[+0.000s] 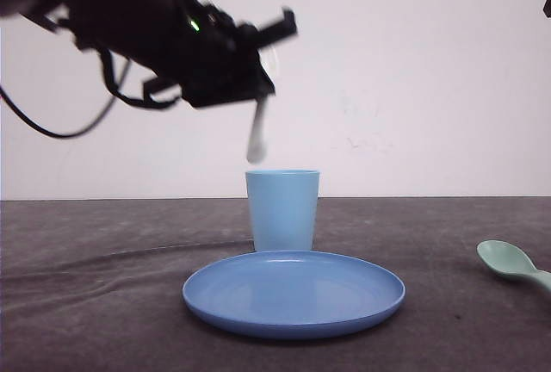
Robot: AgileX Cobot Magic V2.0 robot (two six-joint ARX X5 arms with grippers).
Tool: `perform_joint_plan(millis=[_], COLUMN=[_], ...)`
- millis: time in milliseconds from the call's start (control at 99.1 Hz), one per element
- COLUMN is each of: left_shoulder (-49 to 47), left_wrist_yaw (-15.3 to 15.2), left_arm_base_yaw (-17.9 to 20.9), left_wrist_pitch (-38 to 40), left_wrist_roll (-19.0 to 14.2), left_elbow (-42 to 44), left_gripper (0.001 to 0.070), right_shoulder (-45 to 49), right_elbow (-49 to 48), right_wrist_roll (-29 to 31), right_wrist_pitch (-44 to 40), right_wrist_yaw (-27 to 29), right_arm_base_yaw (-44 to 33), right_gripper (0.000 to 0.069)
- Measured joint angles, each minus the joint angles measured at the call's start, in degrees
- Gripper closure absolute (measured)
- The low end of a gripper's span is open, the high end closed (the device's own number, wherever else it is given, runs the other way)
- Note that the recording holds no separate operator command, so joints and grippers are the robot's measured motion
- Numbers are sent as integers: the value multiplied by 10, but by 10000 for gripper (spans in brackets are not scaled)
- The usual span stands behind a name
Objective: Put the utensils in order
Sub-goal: 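Lift the white fork with the left gripper and carry it over the cup, then lower the fork into the blue cup and open the left gripper, then lower the right gripper onto the mint-green spoon and close it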
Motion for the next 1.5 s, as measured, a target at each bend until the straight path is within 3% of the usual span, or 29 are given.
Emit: perform_joint_plan(millis=[212,585,636,777,837,1190,1503], left_shoulder=[51,94,94,94,90,-90,-316], left_wrist_yaw=[0,0,0,0,0,0,0], left_arm_base_yaw=[-11,-19,-20,-21,-21,-25,-25], left_wrist_pitch=[3,0,2,-1,-14,-191,-459], left_wrist_roll=[0,0,0,0,0,0,0], left_elbow=[45,47,47,47,47,47,47], left_gripper=[671,665,633,461,424,415,415], right_shoulder=[0,0,0,0,0,37,155], right_elbow=[0,0,0,0,0,1,1], right_wrist_roll=[-5,-24,-27,-30,-30,-6,65], right_wrist_pitch=[-7,-16,-16,-20,-27,-105,-161], right_wrist_yaw=[0,0,0,0,0,-2,5], right_arm_base_yaw=[0,0,0,0,0,34,100], right_gripper=[270,270,270,270,270,278,278])
